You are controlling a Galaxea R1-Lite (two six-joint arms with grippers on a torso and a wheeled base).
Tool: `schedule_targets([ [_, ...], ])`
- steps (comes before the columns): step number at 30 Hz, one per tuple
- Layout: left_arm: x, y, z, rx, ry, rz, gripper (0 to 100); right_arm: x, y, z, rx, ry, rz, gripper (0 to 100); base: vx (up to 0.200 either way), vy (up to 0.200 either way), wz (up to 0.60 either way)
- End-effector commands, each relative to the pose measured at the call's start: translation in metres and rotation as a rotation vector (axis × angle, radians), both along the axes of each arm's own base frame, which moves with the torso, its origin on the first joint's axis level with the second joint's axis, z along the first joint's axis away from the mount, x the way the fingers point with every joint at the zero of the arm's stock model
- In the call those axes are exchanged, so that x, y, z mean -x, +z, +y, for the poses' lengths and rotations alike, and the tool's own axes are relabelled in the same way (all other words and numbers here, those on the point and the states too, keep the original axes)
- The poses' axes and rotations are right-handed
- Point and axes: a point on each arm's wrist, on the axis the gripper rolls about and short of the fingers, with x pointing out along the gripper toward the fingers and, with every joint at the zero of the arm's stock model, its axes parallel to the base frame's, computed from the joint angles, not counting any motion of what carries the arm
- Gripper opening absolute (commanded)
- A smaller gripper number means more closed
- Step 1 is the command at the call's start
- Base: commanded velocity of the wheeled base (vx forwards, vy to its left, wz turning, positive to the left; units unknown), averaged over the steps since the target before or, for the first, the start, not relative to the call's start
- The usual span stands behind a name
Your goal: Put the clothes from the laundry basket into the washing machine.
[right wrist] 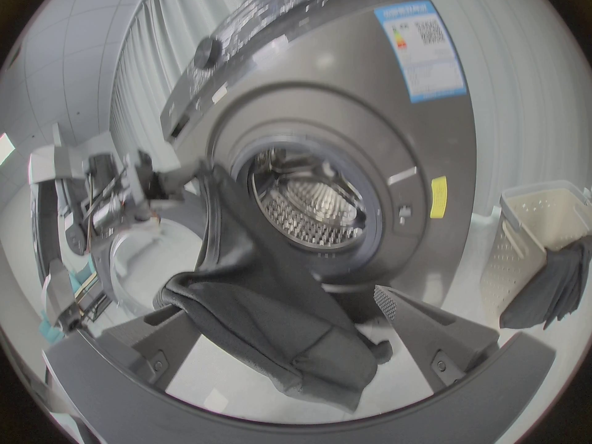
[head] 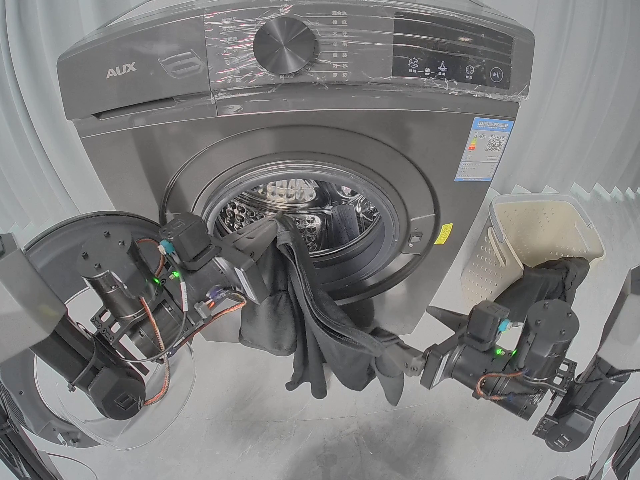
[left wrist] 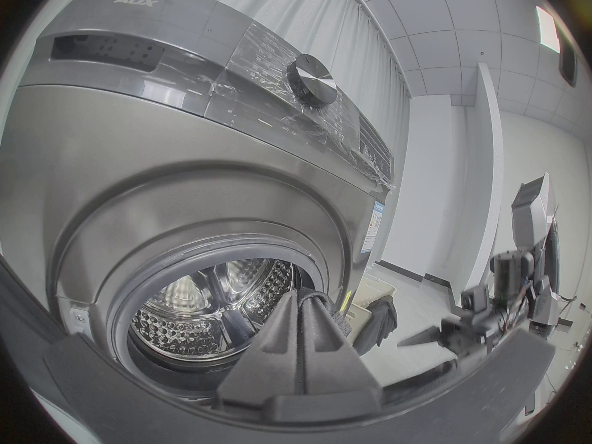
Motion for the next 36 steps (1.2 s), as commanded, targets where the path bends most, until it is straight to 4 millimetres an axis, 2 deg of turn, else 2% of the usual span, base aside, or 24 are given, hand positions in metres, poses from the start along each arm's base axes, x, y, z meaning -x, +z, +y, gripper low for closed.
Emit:
schedule_targets([
  [1, -0.007, -0.002, -0.006, 0.005, 0.002, -0.002, 0, 0.007, -0.035, 0.004, 0.105, 0.038, 0.114, 100, 0.000, 0.000, 0.00],
  [8, -0.008, 0.001, -0.007, 0.018, 0.005, -0.010, 0, 0.011, -0.060, 0.011, 0.173, 0.065, 0.188, 100, 0.000, 0.000, 0.00],
  [14, -0.008, 0.004, -0.006, 0.026, 0.023, -0.014, 0, 0.024, -0.078, 0.006, 0.244, 0.087, 0.260, 100, 0.000, 0.000, 0.00],
  [18, -0.007, 0.005, -0.007, 0.027, 0.020, -0.019, 0, 0.014, -0.073, 0.014, 0.206, 0.080, 0.221, 100, 0.000, 0.000, 0.00],
  [19, -0.006, 0.006, -0.009, 0.029, 0.013, -0.023, 0, 0.001, -0.065, 0.023, 0.159, 0.068, 0.171, 100, 0.000, 0.000, 0.00],
  [23, -0.005, 0.009, -0.014, 0.037, -0.004, -0.034, 0, -0.025, -0.051, 0.038, 0.070, 0.045, 0.085, 100, 0.000, 0.000, 0.00],
  [25, -0.005, 0.009, -0.014, 0.037, -0.006, -0.034, 0, -0.032, -0.050, 0.040, 0.058, 0.038, 0.070, 100, 0.000, 0.000, 0.00],
  [26, -0.004, 0.009, -0.015, 0.036, -0.007, -0.035, 0, -0.044, -0.050, 0.045, 0.040, 0.028, 0.046, 100, 0.000, 0.000, 0.00],
  [36, -0.005, 0.010, -0.015, 0.039, -0.008, -0.038, 0, -0.051, -0.055, 0.059, 0.025, 0.119, 0.033, 100, 0.000, 0.000, 0.00],
])
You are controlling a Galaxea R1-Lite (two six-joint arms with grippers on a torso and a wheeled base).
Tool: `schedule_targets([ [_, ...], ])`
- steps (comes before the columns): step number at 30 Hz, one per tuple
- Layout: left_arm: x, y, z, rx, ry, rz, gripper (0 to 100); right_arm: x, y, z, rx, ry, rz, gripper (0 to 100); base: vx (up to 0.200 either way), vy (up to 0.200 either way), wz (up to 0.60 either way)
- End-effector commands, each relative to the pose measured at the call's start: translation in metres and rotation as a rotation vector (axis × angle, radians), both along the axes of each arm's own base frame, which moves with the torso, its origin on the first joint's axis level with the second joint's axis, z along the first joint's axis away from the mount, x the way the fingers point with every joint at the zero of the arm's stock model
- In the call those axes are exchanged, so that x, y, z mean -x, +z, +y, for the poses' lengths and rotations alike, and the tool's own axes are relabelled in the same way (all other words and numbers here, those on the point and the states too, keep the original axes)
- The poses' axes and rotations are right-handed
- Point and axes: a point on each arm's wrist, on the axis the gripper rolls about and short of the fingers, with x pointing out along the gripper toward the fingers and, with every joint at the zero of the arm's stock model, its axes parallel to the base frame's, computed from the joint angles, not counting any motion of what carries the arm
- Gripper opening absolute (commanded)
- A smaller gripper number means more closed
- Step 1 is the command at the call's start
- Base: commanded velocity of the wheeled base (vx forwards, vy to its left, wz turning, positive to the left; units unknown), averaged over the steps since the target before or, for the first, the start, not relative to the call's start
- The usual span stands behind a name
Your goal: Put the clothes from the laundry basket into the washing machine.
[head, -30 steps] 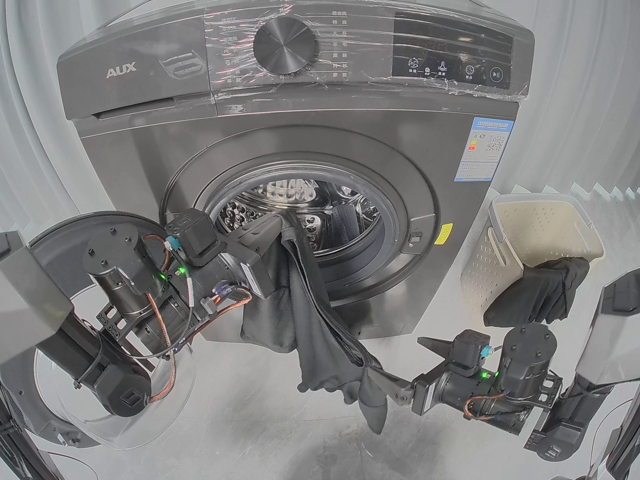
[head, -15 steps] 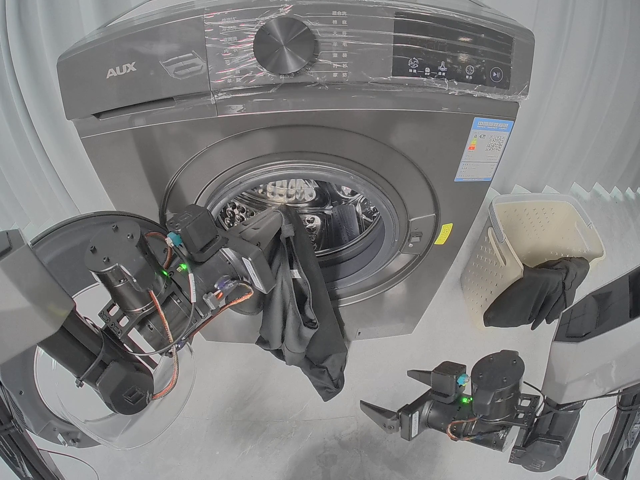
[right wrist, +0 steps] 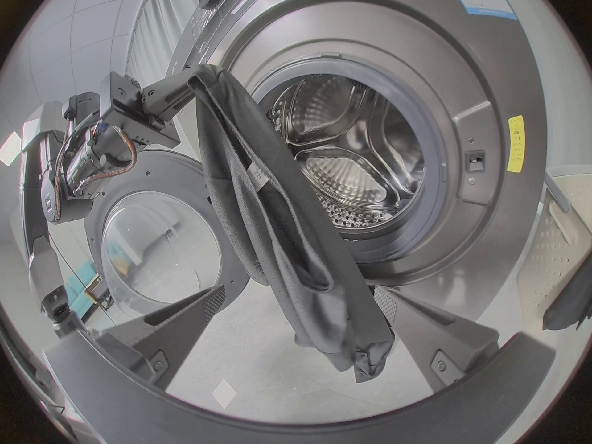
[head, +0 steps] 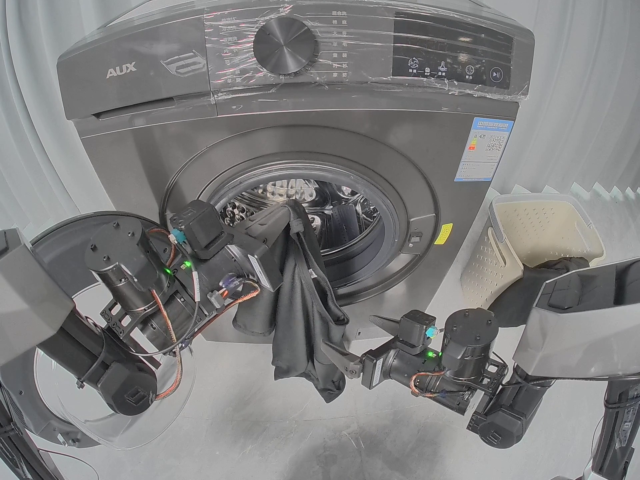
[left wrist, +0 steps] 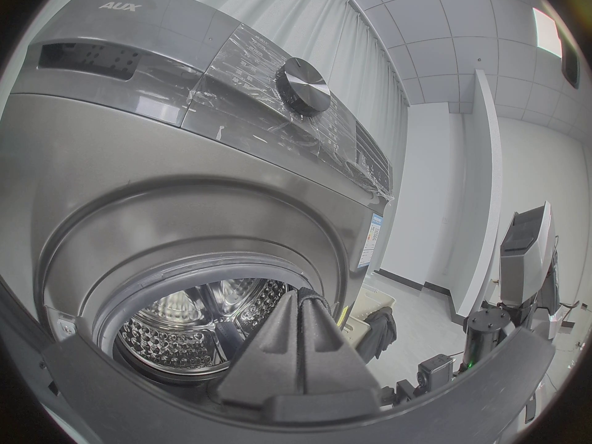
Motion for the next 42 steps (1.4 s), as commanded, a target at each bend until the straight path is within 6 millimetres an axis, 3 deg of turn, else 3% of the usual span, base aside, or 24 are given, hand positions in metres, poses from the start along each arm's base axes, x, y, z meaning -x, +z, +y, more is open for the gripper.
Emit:
schedule_targets([
  [1, 0.000, 0.001, 0.000, 0.003, -0.002, -0.003, 0, -0.009, -0.009, 0.005, 0.002, 0.024, 0.002, 100, 0.000, 0.000, 0.00],
  [13, 0.003, 0.000, -0.003, 0.001, -0.013, 0.000, 0, -0.050, -0.014, 0.032, -0.019, 0.050, -0.111, 100, 0.000, 0.000, 0.00],
  [18, 0.003, 0.001, -0.004, 0.004, -0.011, -0.002, 0, -0.052, -0.020, 0.040, -0.015, 0.069, -0.103, 100, 0.000, 0.000, 0.00],
  [25, 0.002, 0.002, -0.004, 0.006, -0.007, -0.004, 0, -0.071, -0.033, 0.055, -0.025, 0.033, -0.130, 100, 0.000, 0.000, 0.00],
  [37, 0.001, 0.002, -0.003, 0.010, 0.011, -0.002, 0, -0.075, -0.053, 0.055, -0.005, 0.001, -0.121, 100, 0.000, 0.000, 0.00],
  [38, 0.001, 0.003, -0.002, 0.012, 0.014, -0.005, 0, -0.076, -0.053, 0.054, -0.006, -0.001, -0.126, 0, 0.000, 0.000, 0.00],
  [42, 0.002, 0.000, 0.001, 0.007, 0.020, 0.005, 0, -0.077, -0.047, 0.052, -0.017, -0.007, -0.139, 0, 0.000, 0.000, 0.00],
])
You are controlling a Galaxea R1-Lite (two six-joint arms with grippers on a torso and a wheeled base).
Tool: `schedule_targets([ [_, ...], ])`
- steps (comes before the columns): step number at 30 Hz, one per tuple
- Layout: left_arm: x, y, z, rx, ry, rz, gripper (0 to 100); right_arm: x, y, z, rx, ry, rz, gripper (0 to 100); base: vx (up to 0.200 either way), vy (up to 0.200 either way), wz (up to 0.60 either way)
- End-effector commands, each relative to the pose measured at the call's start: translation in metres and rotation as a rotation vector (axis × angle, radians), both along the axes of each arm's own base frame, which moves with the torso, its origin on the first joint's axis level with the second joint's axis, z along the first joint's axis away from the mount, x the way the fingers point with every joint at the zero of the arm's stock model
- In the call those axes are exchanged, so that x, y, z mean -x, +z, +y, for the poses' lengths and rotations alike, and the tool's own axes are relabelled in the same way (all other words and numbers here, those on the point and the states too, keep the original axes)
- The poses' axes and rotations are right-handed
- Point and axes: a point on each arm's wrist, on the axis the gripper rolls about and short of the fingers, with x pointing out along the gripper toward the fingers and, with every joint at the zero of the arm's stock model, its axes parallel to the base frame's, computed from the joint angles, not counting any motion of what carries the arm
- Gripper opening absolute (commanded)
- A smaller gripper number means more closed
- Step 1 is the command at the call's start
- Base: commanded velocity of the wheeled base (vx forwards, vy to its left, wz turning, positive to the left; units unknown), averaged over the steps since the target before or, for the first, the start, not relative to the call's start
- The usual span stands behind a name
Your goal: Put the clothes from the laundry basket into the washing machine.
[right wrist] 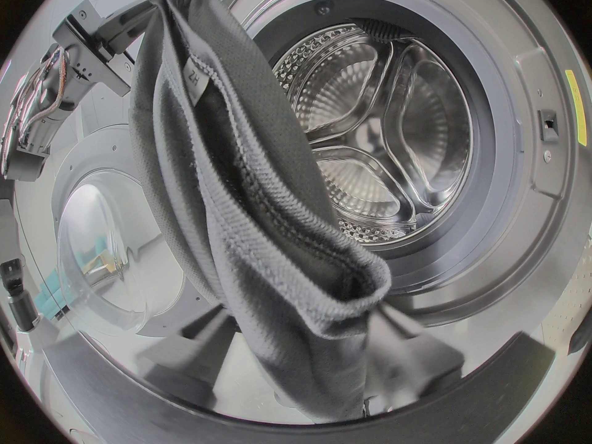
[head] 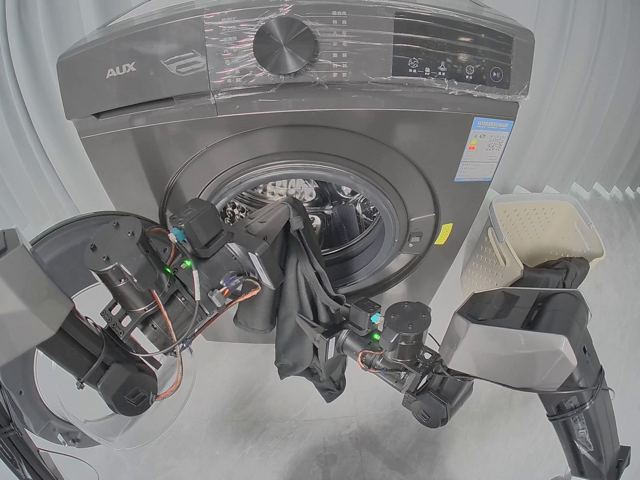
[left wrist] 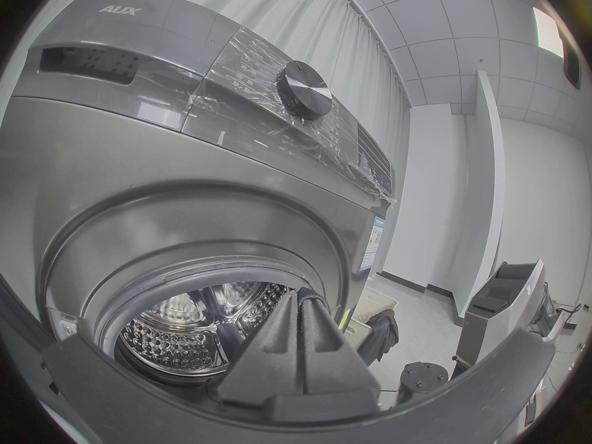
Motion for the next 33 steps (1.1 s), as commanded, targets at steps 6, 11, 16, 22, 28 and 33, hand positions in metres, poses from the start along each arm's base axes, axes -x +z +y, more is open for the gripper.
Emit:
schedule_targets([
  [6, 0.009, -0.009, 0.008, -0.028, 0.006, 0.043, 0, -0.008, 0.017, -0.013, -0.024, -0.034, -0.026, 0, 0.000, 0.000, 0.00],
  [11, 0.032, -0.046, 0.021, -0.141, -0.039, 0.183, 0, -0.015, 0.038, -0.023, -0.049, -0.085, -0.063, 0, 0.000, 0.000, 0.00],
  [16, 0.044, -0.078, 0.036, -0.249, -0.089, 0.295, 0, -0.014, 0.056, -0.024, -0.075, -0.085, -0.094, 0, 0.000, 0.000, 0.00],
  [22, 0.030, -0.102, 0.047, -0.314, -0.030, 0.359, 0, -0.008, 0.070, -0.020, -0.095, -0.073, -0.117, 0, 0.000, 0.000, 0.00],
  [28, 0.028, -0.125, 0.051, -0.377, -0.029, 0.427, 100, -0.009, 0.069, -0.021, -0.095, -0.076, -0.115, 0, 0.000, 0.000, 0.00],
  [33, 0.036, -0.125, 0.051, -0.389, -0.051, 0.433, 100, -0.012, 0.070, -0.024, -0.097, -0.085, -0.119, 0, 0.000, 0.000, 0.00],
])
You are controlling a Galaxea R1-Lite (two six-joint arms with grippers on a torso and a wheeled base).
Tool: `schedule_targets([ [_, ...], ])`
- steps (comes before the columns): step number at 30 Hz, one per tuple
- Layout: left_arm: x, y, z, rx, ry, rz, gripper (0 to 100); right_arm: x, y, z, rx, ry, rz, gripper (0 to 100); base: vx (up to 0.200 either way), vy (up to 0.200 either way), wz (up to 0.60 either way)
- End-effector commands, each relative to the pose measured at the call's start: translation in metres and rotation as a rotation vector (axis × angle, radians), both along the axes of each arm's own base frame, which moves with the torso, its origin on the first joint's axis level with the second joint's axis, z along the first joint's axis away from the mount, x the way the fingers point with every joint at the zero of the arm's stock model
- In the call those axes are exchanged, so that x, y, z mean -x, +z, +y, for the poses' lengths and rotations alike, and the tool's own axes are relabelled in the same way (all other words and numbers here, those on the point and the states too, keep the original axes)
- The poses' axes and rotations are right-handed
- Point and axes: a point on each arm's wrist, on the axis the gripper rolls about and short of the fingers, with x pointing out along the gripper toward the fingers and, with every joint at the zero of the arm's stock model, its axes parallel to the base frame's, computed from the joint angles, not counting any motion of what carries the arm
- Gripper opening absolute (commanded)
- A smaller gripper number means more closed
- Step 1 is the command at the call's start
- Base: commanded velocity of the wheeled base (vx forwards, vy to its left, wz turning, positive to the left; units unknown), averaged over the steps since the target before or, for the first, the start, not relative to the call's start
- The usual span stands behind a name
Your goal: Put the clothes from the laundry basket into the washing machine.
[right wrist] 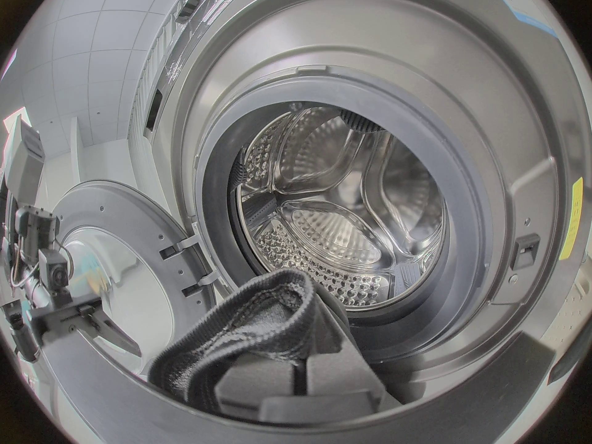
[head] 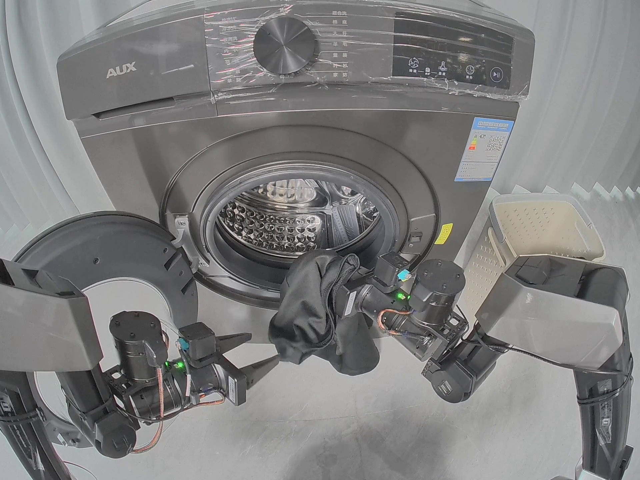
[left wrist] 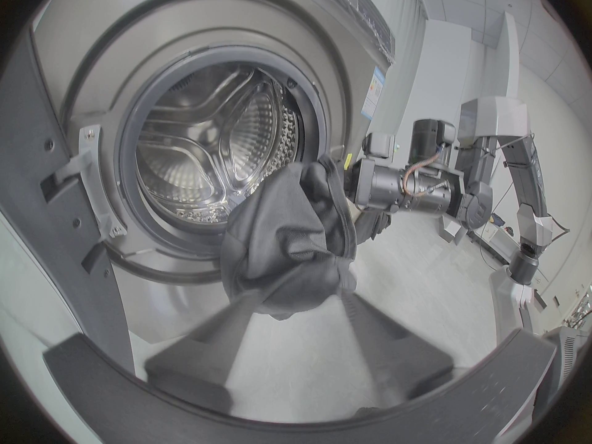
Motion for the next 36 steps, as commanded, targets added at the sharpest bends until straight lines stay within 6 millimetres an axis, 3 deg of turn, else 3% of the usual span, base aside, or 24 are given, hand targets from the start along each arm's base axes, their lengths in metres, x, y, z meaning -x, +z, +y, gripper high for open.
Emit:
schedule_targets([
  [1, 0.003, -0.007, 0.000, -0.016, -0.007, 0.032, 100, -0.002, 0.005, -0.002, -0.010, -0.006, -0.012, 0, 0.000, 0.000, 0.00],
  [8, 0.010, -0.006, 0.003, -0.018, -0.022, 0.040, 100, -0.006, 0.008, -0.009, -0.015, -0.021, -0.023, 0, 0.000, 0.000, 0.00],
  [17, -0.034, 0.009, -0.015, 0.071, 0.000, -0.086, 100, 0.036, 0.018, 0.010, -0.012, 0.086, -0.014, 0, 0.000, 0.000, 0.00],
  [26, -0.055, -0.015, -0.029, 0.062, -0.007, -0.062, 100, 0.050, 0.030, 0.012, -0.025, 0.124, -0.023, 0, 0.000, 0.000, 0.00],
  [36, -0.054, -0.023, -0.036, 0.053, -0.036, -0.043, 100, 0.059, 0.033, 0.020, -0.031, 0.155, -0.028, 0, 0.000, 0.000, 0.00],
])
